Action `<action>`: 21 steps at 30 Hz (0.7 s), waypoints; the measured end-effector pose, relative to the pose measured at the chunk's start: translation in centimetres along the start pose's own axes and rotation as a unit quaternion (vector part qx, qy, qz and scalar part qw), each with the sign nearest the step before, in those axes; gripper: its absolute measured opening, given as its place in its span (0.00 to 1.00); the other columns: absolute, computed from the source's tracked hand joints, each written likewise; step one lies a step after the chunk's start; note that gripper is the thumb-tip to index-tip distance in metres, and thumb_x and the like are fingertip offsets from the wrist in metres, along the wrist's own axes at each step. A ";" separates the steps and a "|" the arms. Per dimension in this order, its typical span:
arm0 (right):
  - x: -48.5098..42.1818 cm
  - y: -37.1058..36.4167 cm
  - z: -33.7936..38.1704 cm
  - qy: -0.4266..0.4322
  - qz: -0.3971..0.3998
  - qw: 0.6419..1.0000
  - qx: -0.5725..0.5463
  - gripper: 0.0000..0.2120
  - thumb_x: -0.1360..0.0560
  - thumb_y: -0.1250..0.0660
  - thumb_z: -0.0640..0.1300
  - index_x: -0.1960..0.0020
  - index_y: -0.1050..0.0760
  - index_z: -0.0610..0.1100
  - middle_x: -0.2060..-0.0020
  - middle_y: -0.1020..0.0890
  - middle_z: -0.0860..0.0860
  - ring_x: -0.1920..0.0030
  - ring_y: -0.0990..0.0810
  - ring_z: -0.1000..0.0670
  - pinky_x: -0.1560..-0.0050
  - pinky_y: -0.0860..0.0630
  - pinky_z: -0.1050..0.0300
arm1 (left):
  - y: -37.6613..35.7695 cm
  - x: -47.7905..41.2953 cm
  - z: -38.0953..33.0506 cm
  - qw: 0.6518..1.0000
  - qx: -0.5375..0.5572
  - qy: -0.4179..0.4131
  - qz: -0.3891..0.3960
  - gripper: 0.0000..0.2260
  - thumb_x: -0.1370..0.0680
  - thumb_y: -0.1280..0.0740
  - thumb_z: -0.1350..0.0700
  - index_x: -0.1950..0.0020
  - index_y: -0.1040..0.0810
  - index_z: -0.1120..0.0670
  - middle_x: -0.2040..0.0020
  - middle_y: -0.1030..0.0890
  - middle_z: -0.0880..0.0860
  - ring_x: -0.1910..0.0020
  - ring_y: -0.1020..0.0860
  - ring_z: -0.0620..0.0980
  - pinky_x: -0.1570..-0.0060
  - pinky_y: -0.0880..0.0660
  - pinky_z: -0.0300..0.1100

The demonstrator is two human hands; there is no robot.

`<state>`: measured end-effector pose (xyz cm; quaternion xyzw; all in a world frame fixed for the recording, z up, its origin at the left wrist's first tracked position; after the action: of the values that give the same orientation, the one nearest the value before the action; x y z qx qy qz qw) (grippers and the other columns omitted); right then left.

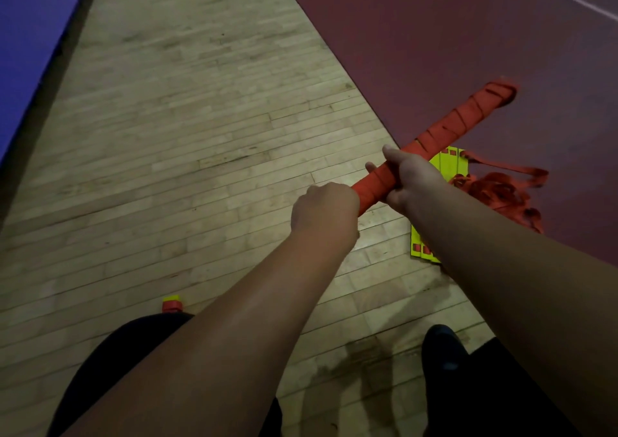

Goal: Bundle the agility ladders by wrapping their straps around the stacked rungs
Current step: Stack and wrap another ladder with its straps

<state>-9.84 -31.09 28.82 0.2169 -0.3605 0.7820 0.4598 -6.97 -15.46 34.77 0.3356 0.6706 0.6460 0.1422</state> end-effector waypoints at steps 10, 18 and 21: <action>0.4 -1.0 -1.0 -0.004 0.004 1.000 0.015 0.11 0.20 0.35 0.34 0.39 0.27 0.36 0.44 0.20 0.39 0.45 0.16 0.38 0.59 0.16 0.34 | 0.6 -1.1 1.5 0.998 0.028 0.044 0.022 0.12 0.18 0.28 0.58 0.34 0.20 0.54 0.59 0.29 0.51 0.65 0.27 0.50 0.62 0.30 0.45; 1.7 -2.9 -2.1 -0.014 0.104 0.994 0.031 0.06 0.19 0.30 0.35 0.45 0.24 0.35 0.47 0.20 0.37 0.42 0.17 0.36 0.44 0.17 0.28 | 3.9 -1.4 5.8 0.999 0.021 0.045 -0.010 0.08 0.19 0.30 0.59 0.41 0.15 0.53 0.55 0.21 0.53 0.60 0.21 0.51 0.66 0.31 0.44; 2.8 -4.8 -2.9 -0.016 0.134 0.989 0.053 0.07 0.19 0.27 0.38 0.45 0.22 0.34 0.51 0.18 0.39 0.42 0.15 0.38 0.44 0.15 0.32 | 5.6 -0.4 8.1 0.997 0.033 0.065 -0.004 0.08 0.18 0.29 0.57 0.41 0.13 0.53 0.52 0.16 0.54 0.53 0.17 0.54 0.62 0.29 0.43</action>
<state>-7.01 -25.75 30.55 0.2038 -0.3514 0.8509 0.3330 -0.14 -9.85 39.05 0.2951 0.7006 0.6434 0.0901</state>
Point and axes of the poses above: each hand's wrist, its own x-axis away from the middle knuckle, its own y-axis out of the back of the hand, z = x × y, the point moved 4 cm from there along -x, towards the middle knuckle
